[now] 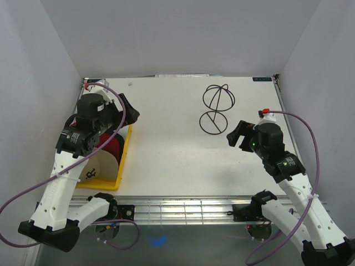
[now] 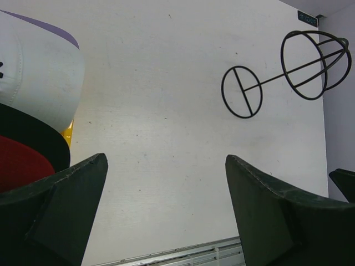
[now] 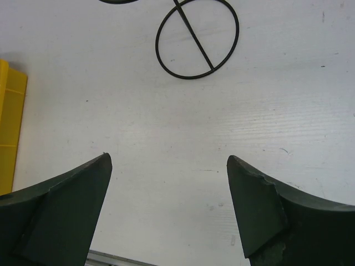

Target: Stack the hats

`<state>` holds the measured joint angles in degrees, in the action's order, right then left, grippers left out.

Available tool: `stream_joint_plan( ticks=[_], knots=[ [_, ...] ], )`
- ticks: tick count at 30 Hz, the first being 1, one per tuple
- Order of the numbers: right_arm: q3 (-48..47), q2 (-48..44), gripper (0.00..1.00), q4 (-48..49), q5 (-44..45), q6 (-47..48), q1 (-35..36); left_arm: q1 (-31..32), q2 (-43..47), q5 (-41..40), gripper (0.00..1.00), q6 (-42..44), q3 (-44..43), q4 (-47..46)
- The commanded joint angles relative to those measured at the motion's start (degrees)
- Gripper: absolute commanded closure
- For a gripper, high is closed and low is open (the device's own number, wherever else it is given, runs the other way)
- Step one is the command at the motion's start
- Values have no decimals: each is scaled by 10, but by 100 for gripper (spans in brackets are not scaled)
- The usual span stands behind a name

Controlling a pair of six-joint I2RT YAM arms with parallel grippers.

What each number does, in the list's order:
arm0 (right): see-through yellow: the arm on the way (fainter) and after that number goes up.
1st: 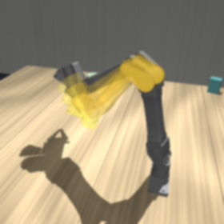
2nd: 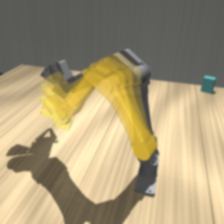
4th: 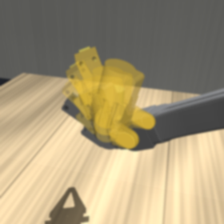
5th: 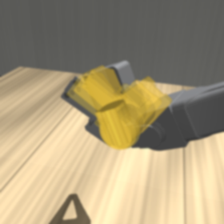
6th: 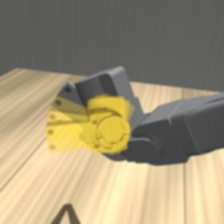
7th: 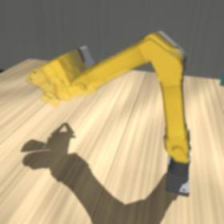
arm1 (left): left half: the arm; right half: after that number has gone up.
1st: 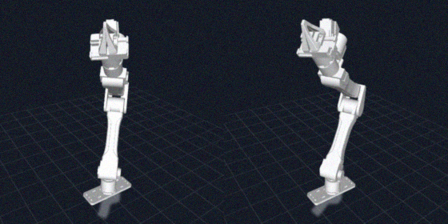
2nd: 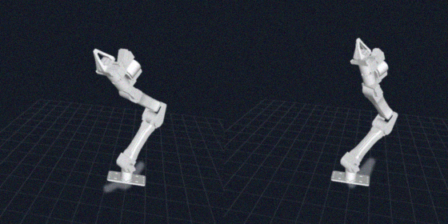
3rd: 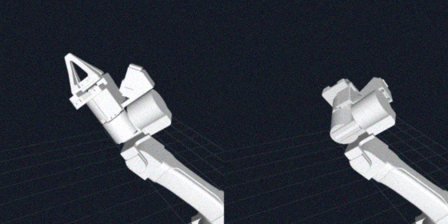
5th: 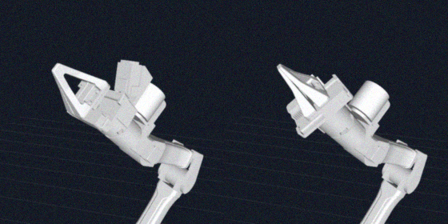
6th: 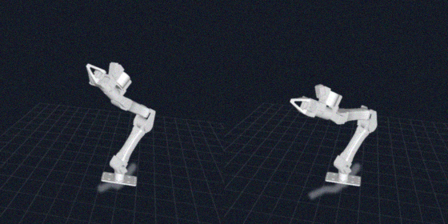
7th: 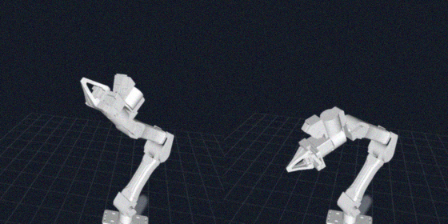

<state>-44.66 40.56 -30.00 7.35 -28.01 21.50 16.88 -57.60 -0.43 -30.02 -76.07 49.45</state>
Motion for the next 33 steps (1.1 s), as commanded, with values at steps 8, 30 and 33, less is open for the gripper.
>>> stream_joint_plan(
  ticks=[8,30,33],
  knots=[
    [4,11,2,61,-130,25,5,1,3,14,2,-14,-63,12],
    [-362,544,18,332,-137,20,463,1,36,-66,6,-100,-268,119],
    [-464,626,22,312,-146,40,488,1,56,-103,6,-101,-277,141]
  ],
)
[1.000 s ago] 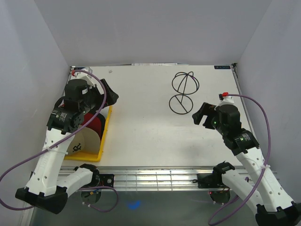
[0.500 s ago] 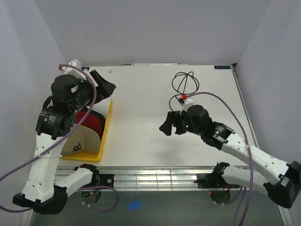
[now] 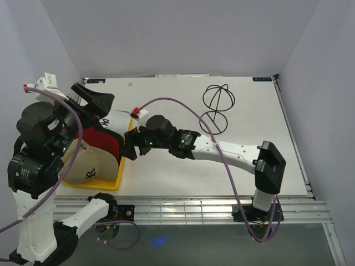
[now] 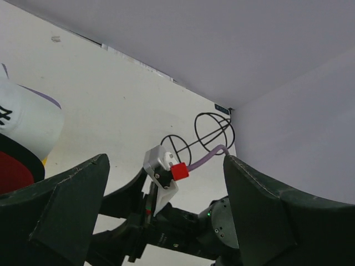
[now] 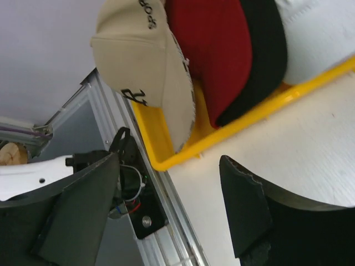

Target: Stack the hats

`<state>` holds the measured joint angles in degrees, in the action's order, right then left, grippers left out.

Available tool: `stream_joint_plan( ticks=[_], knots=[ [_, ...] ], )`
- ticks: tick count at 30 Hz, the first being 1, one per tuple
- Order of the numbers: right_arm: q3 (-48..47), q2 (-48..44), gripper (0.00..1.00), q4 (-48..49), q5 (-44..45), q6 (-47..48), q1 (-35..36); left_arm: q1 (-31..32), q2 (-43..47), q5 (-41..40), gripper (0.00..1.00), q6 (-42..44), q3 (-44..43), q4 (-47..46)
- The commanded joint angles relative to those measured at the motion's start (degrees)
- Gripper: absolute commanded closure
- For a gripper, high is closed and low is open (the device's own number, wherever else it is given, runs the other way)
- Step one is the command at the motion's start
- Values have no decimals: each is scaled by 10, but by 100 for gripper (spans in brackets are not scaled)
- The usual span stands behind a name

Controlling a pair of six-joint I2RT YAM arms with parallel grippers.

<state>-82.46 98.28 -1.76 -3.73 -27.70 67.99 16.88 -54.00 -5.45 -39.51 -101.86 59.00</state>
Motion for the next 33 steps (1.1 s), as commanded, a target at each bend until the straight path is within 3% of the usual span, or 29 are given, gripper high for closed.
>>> stream_joint_plan(
  ticks=[1,5,13,33],
  knots=[
    [-110,68,23,24,-40,46,27,0,25,-61,6,-7,-19,49],
    [-206,164,26,18,-56,52,32,1,53,-92,6,-14,-22,67],
    [-246,248,29,18,-73,58,34,1,65,-100,6,-7,-29,94],
    [-255,263,29,4,-22,88,34,1,78,-94,6,2,7,91]
  ],
)
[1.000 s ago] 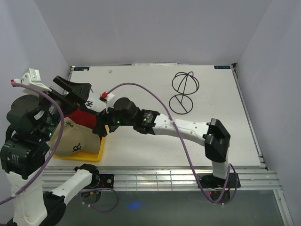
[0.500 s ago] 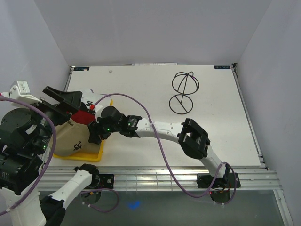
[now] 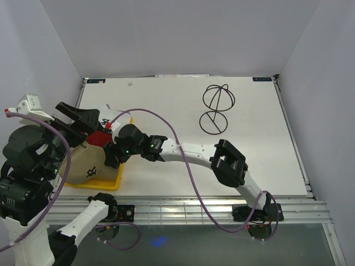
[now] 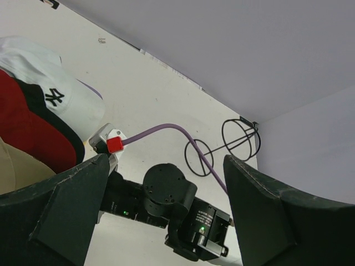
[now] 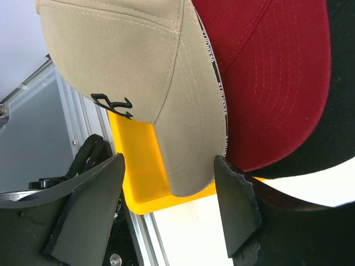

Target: Stack the hats

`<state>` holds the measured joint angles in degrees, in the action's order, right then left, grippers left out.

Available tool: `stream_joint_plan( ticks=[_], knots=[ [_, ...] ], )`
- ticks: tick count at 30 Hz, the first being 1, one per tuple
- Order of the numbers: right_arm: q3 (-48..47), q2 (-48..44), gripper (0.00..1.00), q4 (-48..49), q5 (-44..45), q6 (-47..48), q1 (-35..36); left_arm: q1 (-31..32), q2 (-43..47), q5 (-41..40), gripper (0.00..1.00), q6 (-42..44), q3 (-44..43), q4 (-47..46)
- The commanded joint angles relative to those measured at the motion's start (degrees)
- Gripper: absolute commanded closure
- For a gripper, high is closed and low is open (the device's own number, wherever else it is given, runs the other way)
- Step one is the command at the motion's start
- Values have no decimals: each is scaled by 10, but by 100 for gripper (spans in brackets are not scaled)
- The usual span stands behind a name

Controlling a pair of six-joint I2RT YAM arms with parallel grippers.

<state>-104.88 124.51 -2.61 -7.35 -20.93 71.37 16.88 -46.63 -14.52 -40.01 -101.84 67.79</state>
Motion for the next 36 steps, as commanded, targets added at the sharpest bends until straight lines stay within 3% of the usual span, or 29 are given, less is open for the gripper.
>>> stream_joint_plan(
  ticks=[1,20,36],
  knots=[
    [-35,8,29,9,15,21,0,1,3,-3,6,7,8,3],
    [-20,6,28,4,47,27,-4,1,8,4,6,10,30,0],
    [-8,21,32,11,-27,4,-4,1,10,7,6,8,41,-6]
  ],
)
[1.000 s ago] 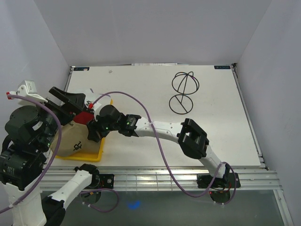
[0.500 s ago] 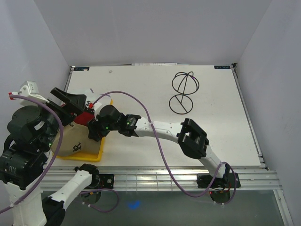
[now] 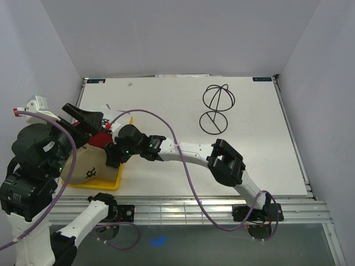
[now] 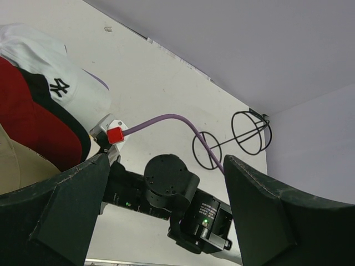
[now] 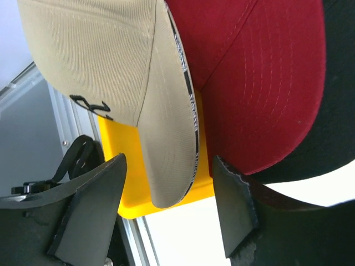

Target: Stack the hats

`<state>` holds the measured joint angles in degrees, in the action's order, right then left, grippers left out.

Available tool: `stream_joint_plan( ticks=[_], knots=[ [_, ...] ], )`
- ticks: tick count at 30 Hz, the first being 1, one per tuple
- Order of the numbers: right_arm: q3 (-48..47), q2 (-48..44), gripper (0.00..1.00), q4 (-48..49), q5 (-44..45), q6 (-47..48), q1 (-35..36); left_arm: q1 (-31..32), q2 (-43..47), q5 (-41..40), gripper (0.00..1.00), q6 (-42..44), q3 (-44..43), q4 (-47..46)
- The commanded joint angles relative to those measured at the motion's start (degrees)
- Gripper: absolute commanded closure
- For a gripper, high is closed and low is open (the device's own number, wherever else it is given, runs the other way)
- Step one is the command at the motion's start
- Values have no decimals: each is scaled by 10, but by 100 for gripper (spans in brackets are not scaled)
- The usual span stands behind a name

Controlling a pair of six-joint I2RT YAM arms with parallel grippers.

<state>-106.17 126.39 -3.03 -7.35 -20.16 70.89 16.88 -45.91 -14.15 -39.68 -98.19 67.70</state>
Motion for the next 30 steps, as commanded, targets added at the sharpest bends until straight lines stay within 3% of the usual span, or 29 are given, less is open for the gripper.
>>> stream_joint_plan(
  ticks=[1,14,17,23,30],
  knots=[
    [8,1,34,17,-30,-6,1,0,3,4,6,5,7,-5],
    [44,0,47,74,-108,-45,0,0,11,4,6,1,23,-7],
    [44,-2,57,89,-128,-58,-1,0,12,5,6,2,22,-8],
    [32,3,92,108,-165,-92,-8,0,12,6,9,5,20,-7],
    [62,-14,92,194,-218,-160,-24,1,10,8,14,12,15,-7]
  ],
)
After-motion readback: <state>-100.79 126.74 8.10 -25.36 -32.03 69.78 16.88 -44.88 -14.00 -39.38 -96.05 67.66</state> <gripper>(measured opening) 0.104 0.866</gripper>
